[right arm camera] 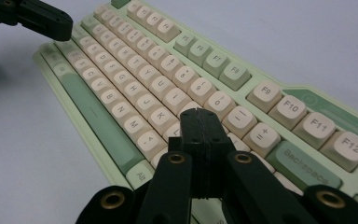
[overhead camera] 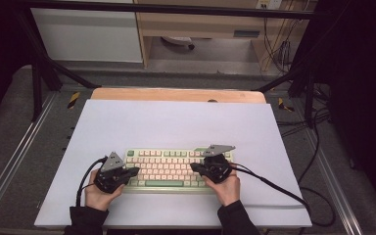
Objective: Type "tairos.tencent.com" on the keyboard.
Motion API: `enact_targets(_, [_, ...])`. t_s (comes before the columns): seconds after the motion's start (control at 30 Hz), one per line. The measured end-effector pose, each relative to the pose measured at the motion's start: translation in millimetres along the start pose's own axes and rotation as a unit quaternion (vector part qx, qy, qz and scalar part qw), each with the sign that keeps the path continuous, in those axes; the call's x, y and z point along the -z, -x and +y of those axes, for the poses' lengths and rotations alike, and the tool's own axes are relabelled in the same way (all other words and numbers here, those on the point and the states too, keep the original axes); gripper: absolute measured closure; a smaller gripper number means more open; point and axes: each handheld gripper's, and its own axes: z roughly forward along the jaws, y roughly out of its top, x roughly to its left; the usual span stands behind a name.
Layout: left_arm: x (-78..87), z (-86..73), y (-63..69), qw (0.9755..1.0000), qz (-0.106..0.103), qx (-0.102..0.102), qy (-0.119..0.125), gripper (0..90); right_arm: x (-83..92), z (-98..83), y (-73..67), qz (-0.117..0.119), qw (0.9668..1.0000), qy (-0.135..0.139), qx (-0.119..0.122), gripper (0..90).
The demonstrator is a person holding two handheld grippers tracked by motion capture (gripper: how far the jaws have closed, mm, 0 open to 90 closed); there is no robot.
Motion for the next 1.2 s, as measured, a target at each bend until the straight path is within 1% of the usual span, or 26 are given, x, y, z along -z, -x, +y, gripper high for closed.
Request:
enact_targets(0.07, [0.4, -0.1, -0.3, 1.0, 0.0, 0.0, 0.001, 90.0, -4.3, 2.2, -0.7, 0.001, 1.0, -0.001, 0.001, 90.0])
enact_targets(0.2, [0.3, -0.4, 0.1, 1.0, -0.002, -0.001, 0.0, 90.0, -13.2, 6.4, -3.2, -0.005, 1.0, -0.004, 0.003, 90.0])
enact_targets(0.3, [0.2, -0.6, -0.1, 1.0, -0.002, 0.0, 0.001, 90.0, -19.8, 9.2, -4.5, -0.002, 1.0, -0.007, 0.004, 90.0])
enact_targets(0.33, [0.2, -0.7, -0.3, 1.0, -0.002, 0.0, 0.0, 90.0, -22.3, 9.8, -4.8, -0.005, 0.9999, -0.008, 0.006, 90.0])
enact_targets(0.5, [0.5, -0.9, -0.6, 1.0, -0.002, 0.0, 0.001, 90.0, -31.4, 10.0, -4.8, -0.005, 0.9999, -0.013, 0.001, 90.0])
enact_targets(0.83, [-0.5, -1.3, -0.2, 1.0, -0.002, -0.001, -0.001, 90.0, -38.4, 7.6, -2.9, -0.005, 0.9998, -0.02, -0.002, 90.0])
enact_targets(1.2, [-0.5, -1.6, -0.5, 1.0, -0.003, -0.001, -0.001, 90.0, -39.7, 7.1, -2.8, -0.003, 0.9998, -0.019, -0.002, 90.0])
